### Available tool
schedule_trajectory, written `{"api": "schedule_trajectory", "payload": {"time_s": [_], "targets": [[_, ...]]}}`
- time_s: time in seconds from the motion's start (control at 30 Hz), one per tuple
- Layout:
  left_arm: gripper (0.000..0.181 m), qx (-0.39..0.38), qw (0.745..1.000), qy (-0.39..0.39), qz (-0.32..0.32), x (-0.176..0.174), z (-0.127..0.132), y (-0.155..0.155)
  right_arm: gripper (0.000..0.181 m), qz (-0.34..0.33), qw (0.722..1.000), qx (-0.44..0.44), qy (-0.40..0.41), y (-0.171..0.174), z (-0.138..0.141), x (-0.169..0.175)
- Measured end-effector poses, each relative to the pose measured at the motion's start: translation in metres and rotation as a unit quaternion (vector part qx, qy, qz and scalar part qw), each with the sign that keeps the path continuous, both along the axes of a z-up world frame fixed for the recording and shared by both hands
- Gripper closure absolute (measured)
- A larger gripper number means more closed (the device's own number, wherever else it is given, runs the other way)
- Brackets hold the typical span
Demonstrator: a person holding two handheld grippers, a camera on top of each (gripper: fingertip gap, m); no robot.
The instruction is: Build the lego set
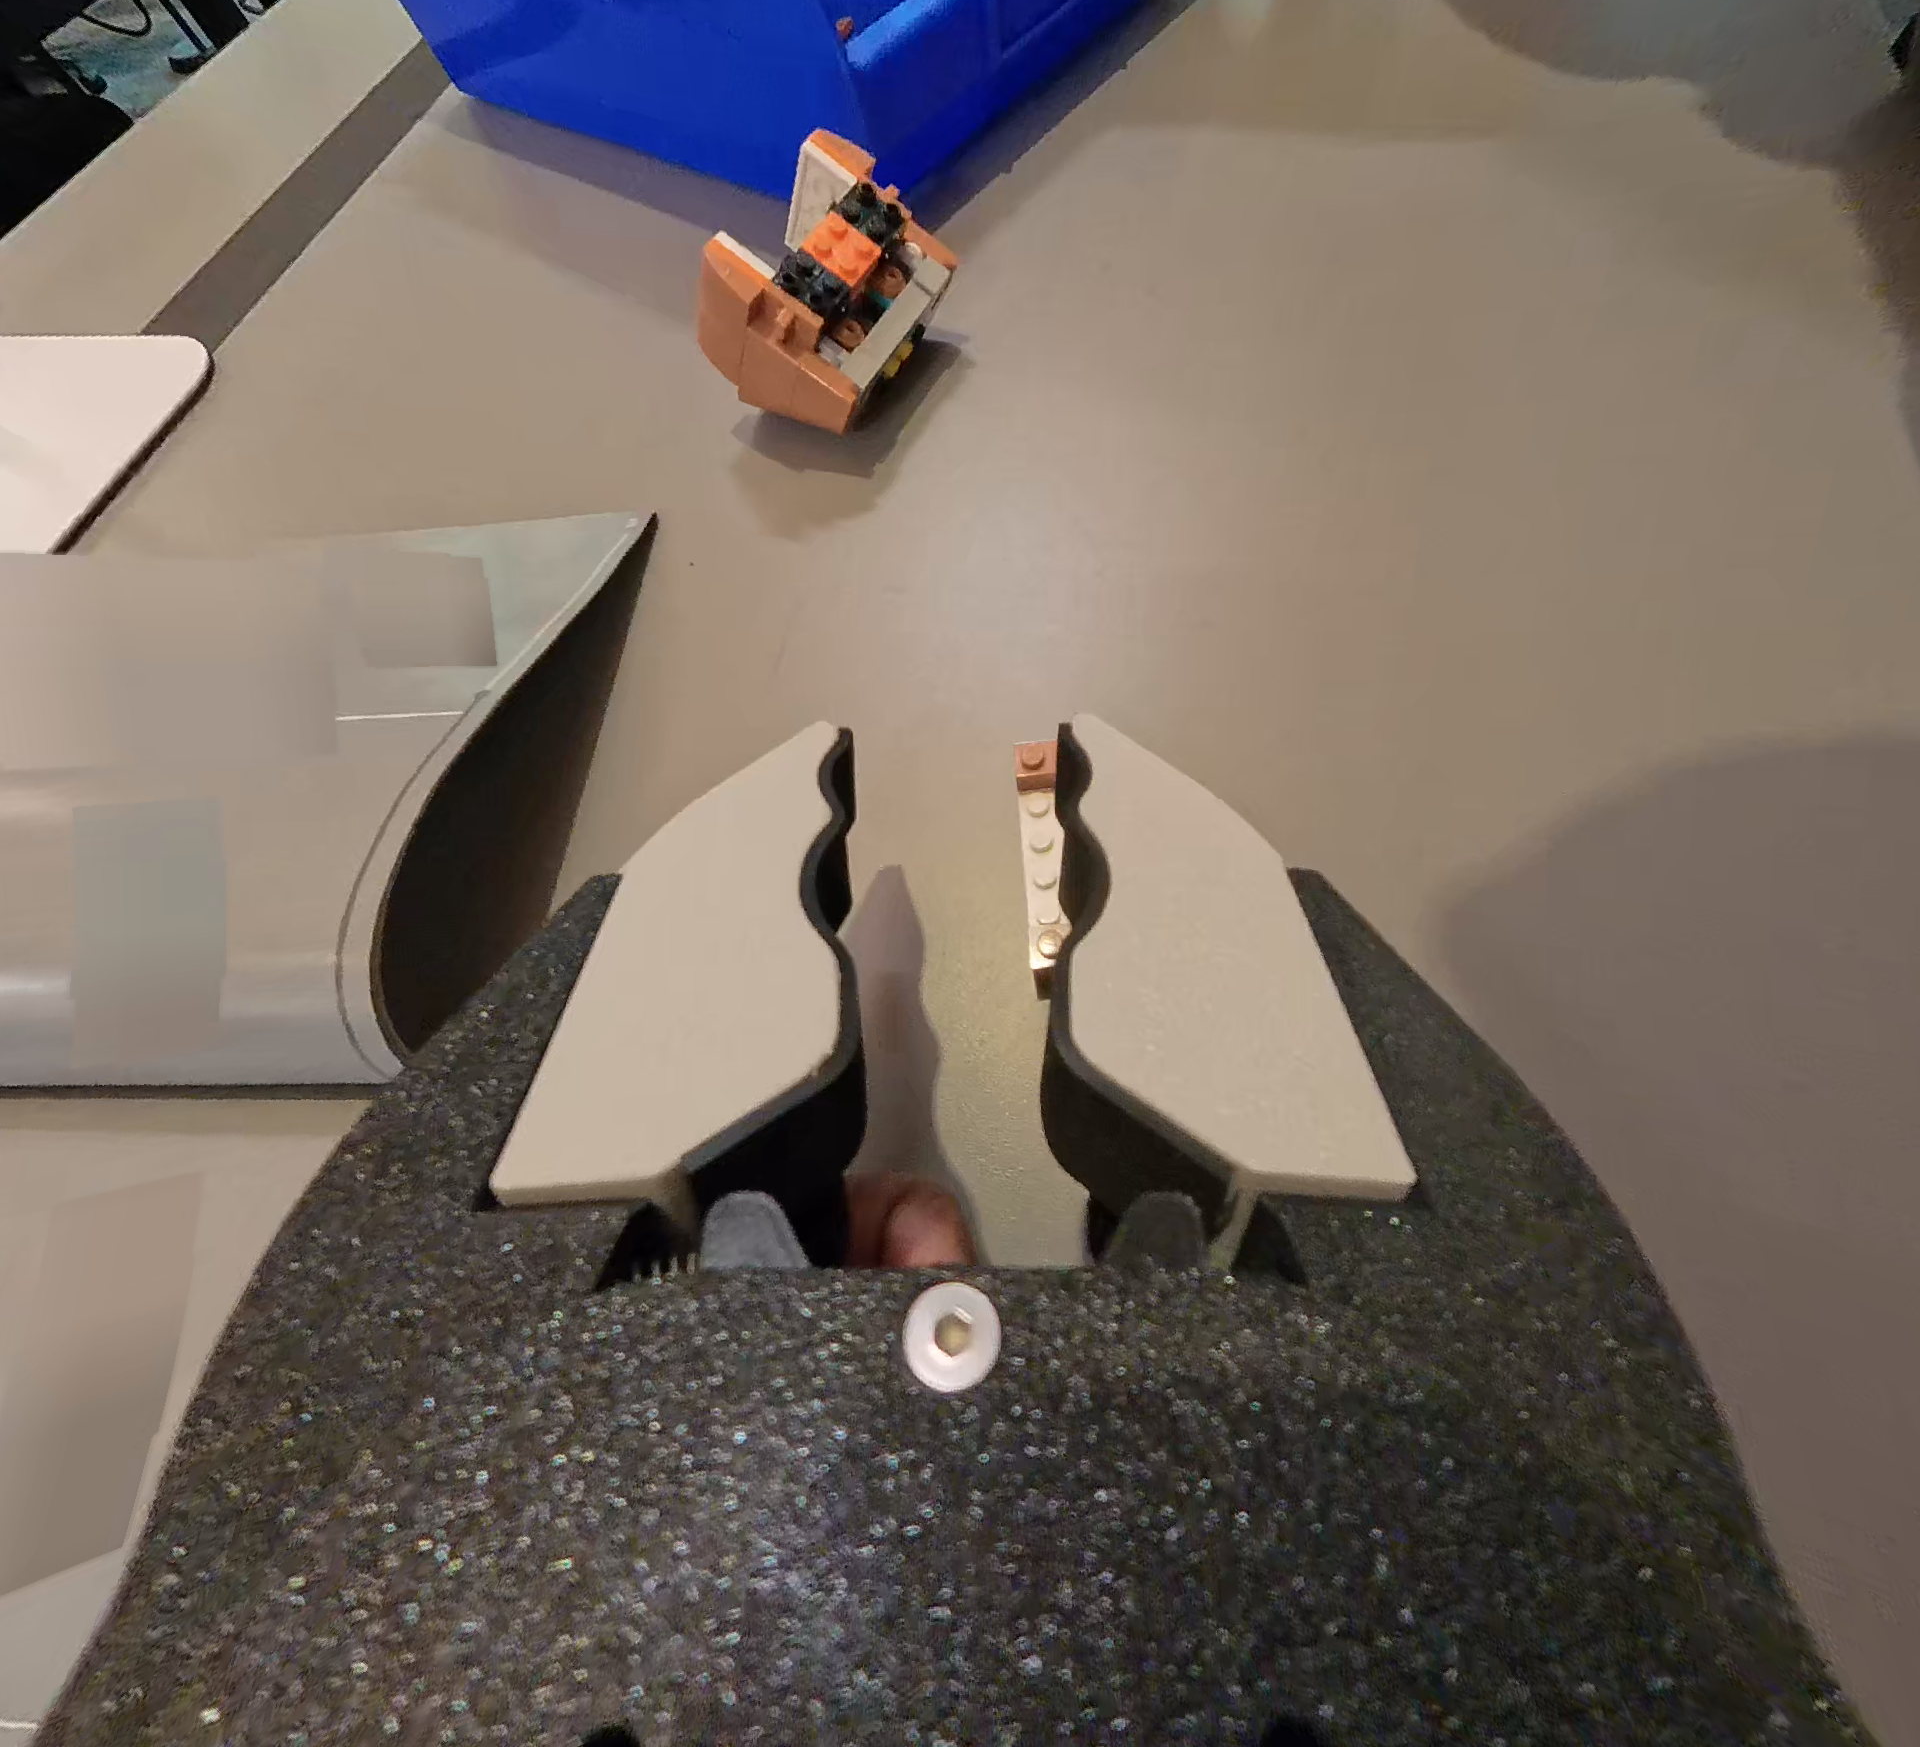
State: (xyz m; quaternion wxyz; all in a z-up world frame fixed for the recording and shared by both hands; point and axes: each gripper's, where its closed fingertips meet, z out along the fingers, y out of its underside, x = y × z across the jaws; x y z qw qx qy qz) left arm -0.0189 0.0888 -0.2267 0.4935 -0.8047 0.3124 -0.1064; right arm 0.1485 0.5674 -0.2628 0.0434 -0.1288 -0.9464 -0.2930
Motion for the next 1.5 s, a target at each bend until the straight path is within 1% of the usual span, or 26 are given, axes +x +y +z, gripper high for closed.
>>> {"api": "schedule_trajectory", "payload": {"time_s": [0.07, 0.13, 0.2, 0.23, 0.3, 0.37, 0.43, 0.47, 0.53, 0.63, 0.7, 0.8, 0.93, 1.07, 1.1, 1.17, 1.27, 1.33, 1.4, 1.47, 1.5], "targets": [[0.144, 0.004, 1.0, 0.0, -0.001, 0.001, 0.002, -0.001, 0.17, -0.013, 1.0, -0.015, 0.018, -0.005, 0.002, 0.0], [0.144, 0.006, 1.0, 0.002, 0.0, 0.001, 0.003, -0.001, 0.169, -0.033, 0.998, -0.029, 0.052, -0.012, 0.012, 0.0], [0.145, 0.008, 1.0, 0.002, 0.002, 0.0, 0.004, -0.001, 0.169, -0.063, 0.99, -0.061, 0.109, -0.029, 0.032, -0.002], [0.145, 0.009, 1.0, 0.0, 0.005, 0.0, 0.006, -0.001, 0.169, -0.076, 0.983, -0.086, 0.145, -0.044, 0.046, -0.005], [0.146, 0.008, 1.0, -0.009, 0.01, -0.001, 0.008, 0.0, 0.169, -0.094, 0.959, -0.15, 0.22, -0.087, 0.077, -0.013], [0.146, 0.005, 1.0, -0.013, 0.018, -0.003, 0.009, 0.001, 0.169, -0.095, 0.931, -0.221, 0.275, -0.149, 0.106, -0.021], [0.147, 0.004, 1.0, -0.015, 0.025, -0.005, 0.01, 0.002, 0.169, -0.089, 0.905, -0.276, 0.31, -0.215, 0.125, -0.028], [0.147, 0.004, 0.999, -0.018, 0.028, -0.005, 0.011, 0.002, 0.17, -0.091, 0.897, -0.295, 0.317, -0.245, 0.127, -0.03], [0.147, 0.002, 0.999, -0.025, 0.032, -0.004, 0.012, 0.002, 0.17, -0.102, 0.886, -0.326, 0.313, -0.302, 0.118, -0.033], [0.148, -0.002, 0.999, -0.027, 0.036, -0.003, 0.012, 0.002, 0.169, -0.117, 0.878, -0.366, 0.284, -0.369, 0.084, -0.036], [0.148, -0.006, 0.999, -0.019, 0.038, -0.004, 0.008, 0.002, 0.169, -0.125, 0.872, -0.393, 0.264, -0.401, 0.062, -0.039], [0.148, -0.012, 0.999, -0.016, 0.043, -0.005, 0.004, 0.003, 0.169, -0.129, 0.862, -0.42, 0.251, -0.43, 0.041, -0.049], [0.148, -0.018, 0.999, -0.01, 0.048, -0.007, -0.001, 0.004, 0.169, -0.132, 0.861, -0.432, 0.235, -0.447, 0.023, -0.055], [0.149, -0.016, 0.999, -0.015, 0.05, -0.007, 0.001, 0.004, 0.169, -0.136, 0.861, -0.435, 0.227, -0.453, 0.013, -0.057], [0.149, -0.014, 0.999, -0.015, 0.05, -0.007, 0.002, 0.004, 0.169, -0.138, 0.86, -0.435, 0.228, -0.453, 0.014, -0.056], [0.149, -0.012, 0.999, -0.016, 0.049, -0.007, 0.004, 0.004, 0.163, -0.143, 0.858, -0.437, 0.228, -0.451, 0.018, -0.053], [0.149, -0.007, 0.999, -0.019, 0.049, -0.006, 0.007, 0.004, 0.153, -0.146, 0.859, -0.435, 0.228, -0.441, 0.035, -0.045], [0.149, -0.001, 0.999, -0.022, 0.049, -0.006, 0.011, 0.003, 0.15, -0.141, 0.868, -0.414, 0.234, -0.42, 0.056, -0.036], [0.149, 0.005, 0.998, -0.025, 0.051, -0.007, 0.015, 0.004, 0.15, -0.142, 0.881, -0.372, 0.255, -0.378, 0.086, -0.028], [0.149, 0.009, 0.998, -0.03, 0.052, -0.008, 0.019, 0.004, 0.152, -0.173, 0.898, -0.3, 0.271, -0.311, 0.109, -0.019], [0.149, 0.011, 0.998, -0.034, 0.052, -0.008, 0.021, 0.004, 0.153, -0.195, 0.909, -0.254, 0.266, -0.271, 0.114, -0.011]]}}
